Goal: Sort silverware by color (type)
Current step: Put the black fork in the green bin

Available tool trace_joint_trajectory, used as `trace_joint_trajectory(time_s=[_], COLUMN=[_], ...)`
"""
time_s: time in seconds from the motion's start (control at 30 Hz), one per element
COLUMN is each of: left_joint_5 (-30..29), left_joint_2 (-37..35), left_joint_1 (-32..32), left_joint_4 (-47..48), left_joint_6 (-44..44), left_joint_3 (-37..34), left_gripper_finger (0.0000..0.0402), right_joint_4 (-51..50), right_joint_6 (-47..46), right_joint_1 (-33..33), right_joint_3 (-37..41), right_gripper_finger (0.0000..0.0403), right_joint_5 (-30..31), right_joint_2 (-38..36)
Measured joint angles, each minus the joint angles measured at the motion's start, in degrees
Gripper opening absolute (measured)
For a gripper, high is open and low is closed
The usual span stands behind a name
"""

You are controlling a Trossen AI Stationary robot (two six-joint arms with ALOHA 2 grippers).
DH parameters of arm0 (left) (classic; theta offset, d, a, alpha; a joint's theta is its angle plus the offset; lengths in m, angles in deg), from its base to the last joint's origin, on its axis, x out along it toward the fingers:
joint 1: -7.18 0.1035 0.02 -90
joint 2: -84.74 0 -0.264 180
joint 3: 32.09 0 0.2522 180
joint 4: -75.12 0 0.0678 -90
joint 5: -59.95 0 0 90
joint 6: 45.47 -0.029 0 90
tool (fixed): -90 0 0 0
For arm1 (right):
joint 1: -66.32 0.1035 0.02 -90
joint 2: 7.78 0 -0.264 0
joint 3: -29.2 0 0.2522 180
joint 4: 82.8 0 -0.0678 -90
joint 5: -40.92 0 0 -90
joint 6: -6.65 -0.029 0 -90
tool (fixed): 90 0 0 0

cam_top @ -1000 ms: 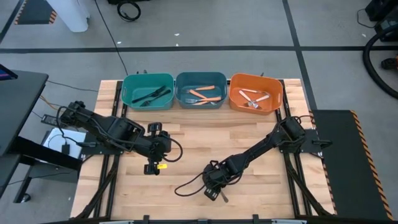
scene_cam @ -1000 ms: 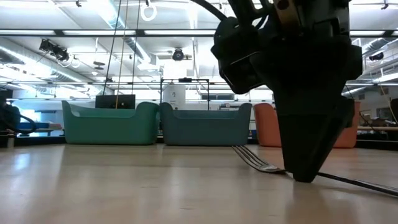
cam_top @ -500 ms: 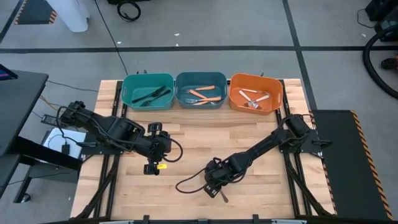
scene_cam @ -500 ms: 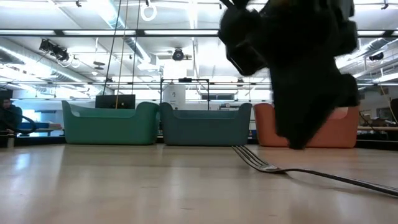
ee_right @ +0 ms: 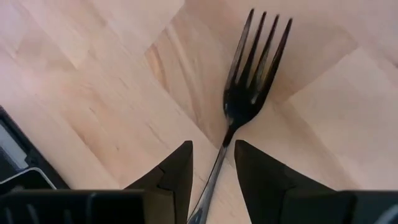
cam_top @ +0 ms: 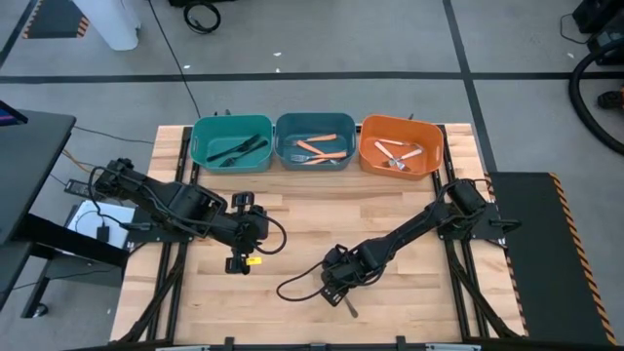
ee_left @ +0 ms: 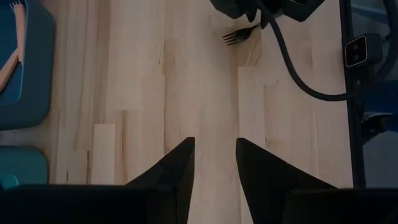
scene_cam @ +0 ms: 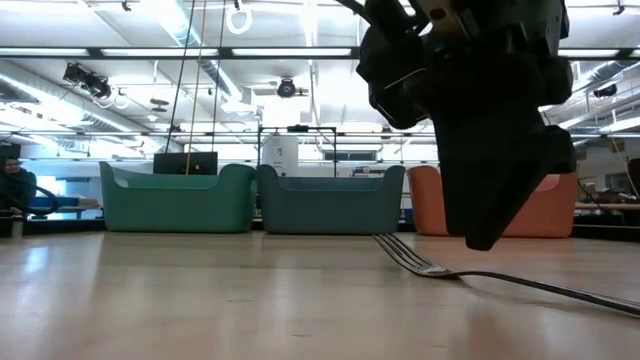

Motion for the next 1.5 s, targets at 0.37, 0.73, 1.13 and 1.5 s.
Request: trace_joint_trajectory(time_s=[0.37, 0.73, 1.13, 1.5], left_joint_5=[0.0, -1.8, -2.3, -2.4], left_joint_2=[0.0, 0.0, 0.0, 0.0], left_joint_1=[0.0, 0.0, 0.0, 0.0], left_joint_4=[0.0, -0.2, -0.2, -0.3], left_joint_6=[0.0, 0.0, 0.0, 0.0], left_joint_3=[0.0, 0.0, 0.0, 0.0], left_gripper_finger=[0.0127, 0.0127, 0.0127, 0.0127], right_joint_4=[6.4, 7.0, 11.6, 1.5], right_joint_6=[-2.0, -8.5, -8.1, -10.5], right_joint_1=[0.2, 0.2, -0.8, -1.1], right_joint_3=[4.4, 7.7, 8.4, 7.7], right_gripper_finger=[0.0128, 0.0127, 0.0077, 0.0050], right_joint_5=[-0.6, 1.1, -0.1, -2.7], right_joint_2=[0.0, -0.5, -0.3, -0.3])
